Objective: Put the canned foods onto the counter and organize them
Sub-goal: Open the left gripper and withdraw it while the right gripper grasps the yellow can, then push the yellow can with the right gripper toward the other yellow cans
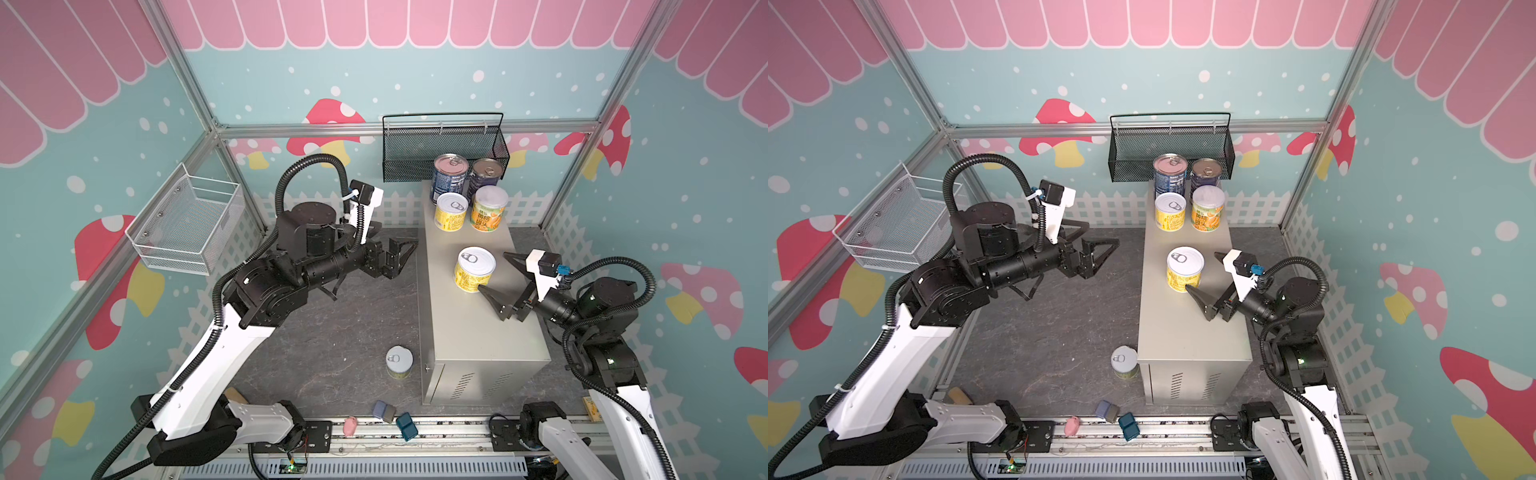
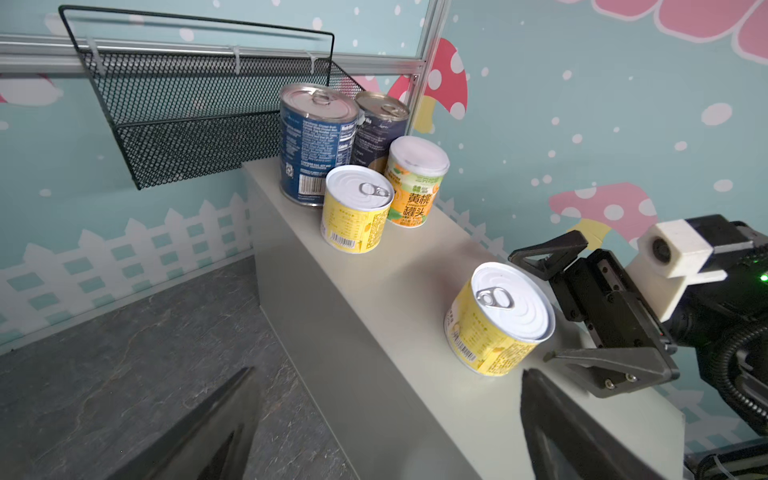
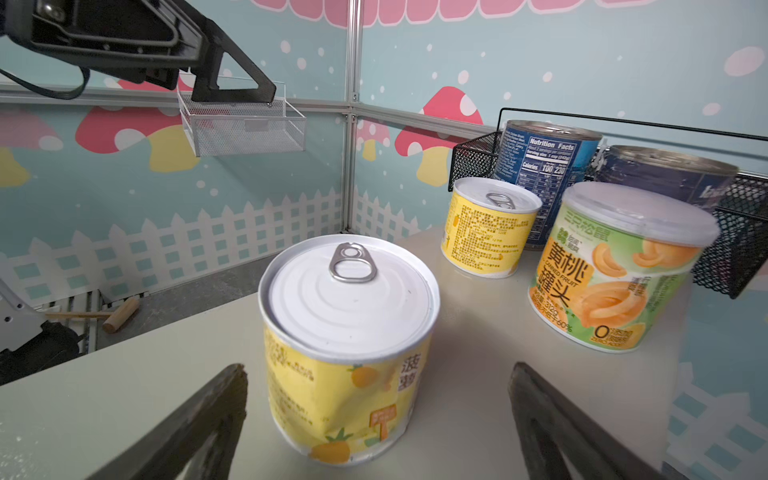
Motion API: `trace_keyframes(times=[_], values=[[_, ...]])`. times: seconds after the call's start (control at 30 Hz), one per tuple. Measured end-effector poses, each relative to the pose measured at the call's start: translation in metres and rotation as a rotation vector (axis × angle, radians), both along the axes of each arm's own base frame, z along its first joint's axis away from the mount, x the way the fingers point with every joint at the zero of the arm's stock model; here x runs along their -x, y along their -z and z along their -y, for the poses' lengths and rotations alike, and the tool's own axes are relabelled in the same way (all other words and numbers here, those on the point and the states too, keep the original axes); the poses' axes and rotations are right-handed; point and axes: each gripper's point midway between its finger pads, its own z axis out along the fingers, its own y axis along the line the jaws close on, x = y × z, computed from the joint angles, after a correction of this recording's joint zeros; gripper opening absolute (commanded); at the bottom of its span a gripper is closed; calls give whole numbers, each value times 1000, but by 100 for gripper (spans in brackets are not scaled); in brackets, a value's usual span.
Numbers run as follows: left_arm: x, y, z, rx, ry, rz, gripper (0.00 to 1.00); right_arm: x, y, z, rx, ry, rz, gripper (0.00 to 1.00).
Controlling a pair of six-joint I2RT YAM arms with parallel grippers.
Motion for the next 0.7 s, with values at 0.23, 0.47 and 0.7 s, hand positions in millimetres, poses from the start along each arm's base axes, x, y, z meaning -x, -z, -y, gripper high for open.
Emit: trace_keyframes(times=[0.23,0.47,0.7], values=[[-3,35,-4,-25,-16,-64,98,-5,-1,-15,-18,-97,-19,99],[0,54,-10,-35,-29,-90,98,-11,2,-30,-26,-168,-45,96],[0,52,-18,-23,-56,-82,98,-20,-4,-33,-36,-157,-39,79]])
